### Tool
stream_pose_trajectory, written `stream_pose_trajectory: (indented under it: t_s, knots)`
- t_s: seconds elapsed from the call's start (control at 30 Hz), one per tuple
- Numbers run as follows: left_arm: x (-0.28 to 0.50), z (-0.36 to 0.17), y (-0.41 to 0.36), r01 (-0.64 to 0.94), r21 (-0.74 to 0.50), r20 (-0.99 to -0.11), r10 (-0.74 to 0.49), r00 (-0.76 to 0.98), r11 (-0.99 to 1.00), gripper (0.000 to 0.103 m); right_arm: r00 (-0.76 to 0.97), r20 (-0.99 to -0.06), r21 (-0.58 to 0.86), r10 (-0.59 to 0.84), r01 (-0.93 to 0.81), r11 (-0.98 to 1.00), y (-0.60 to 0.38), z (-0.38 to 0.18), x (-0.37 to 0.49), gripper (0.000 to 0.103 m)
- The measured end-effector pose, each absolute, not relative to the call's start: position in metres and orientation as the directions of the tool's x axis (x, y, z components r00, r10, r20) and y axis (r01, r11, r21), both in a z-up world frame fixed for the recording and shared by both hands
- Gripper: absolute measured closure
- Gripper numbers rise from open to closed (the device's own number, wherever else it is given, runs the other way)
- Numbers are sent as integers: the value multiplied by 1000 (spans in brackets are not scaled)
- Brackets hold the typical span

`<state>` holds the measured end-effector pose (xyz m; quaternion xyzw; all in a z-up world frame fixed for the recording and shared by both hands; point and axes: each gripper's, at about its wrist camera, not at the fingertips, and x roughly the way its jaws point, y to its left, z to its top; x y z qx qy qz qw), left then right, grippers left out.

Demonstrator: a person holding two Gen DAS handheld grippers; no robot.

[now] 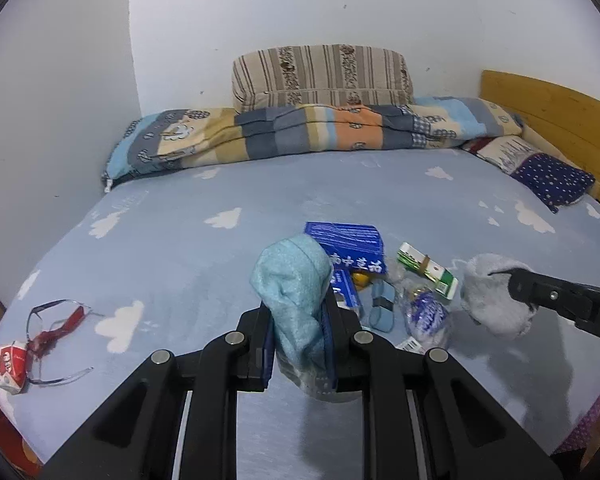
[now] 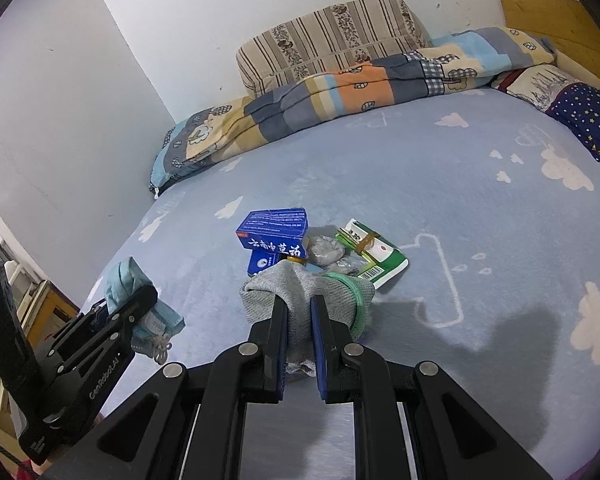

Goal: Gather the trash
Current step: 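Lift the face mask with the left gripper while right holds the glove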

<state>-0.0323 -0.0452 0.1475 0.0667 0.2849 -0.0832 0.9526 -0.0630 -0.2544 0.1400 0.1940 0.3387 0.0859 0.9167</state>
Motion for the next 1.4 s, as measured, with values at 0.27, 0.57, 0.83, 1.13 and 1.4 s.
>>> stream_pose_trajectory:
  t_s: [0.27, 0.57, 0.83, 1.13, 1.4]
  knots:
    - [-32, 152, -36, 144, 94, -522, -74, 850, 985, 84, 763, -572, 410, 303, -54, 911, -247, 143, -66, 91]
    - [-33, 154, -30, 99, 93, -503, -39, 864, 991, 84, 768, -559, 401, 312, -80, 913, -241, 146, -68, 91]
    - [-33, 154, -29, 98, 94, -502, -38, 864, 991, 84, 769, -554, 395, 317, -92, 914, -238, 147, -68, 91]
    - [-34, 156, -29, 99, 90, -497, -41, 867, 991, 84, 770, -553, 396, 318, -93, 914, -238, 147, -68, 91]
    - [-37, 157, -34, 123, 94, -496, -60, 866, 988, 84, 773, -550, 395, 316, -93, 914, -237, 149, -68, 91]
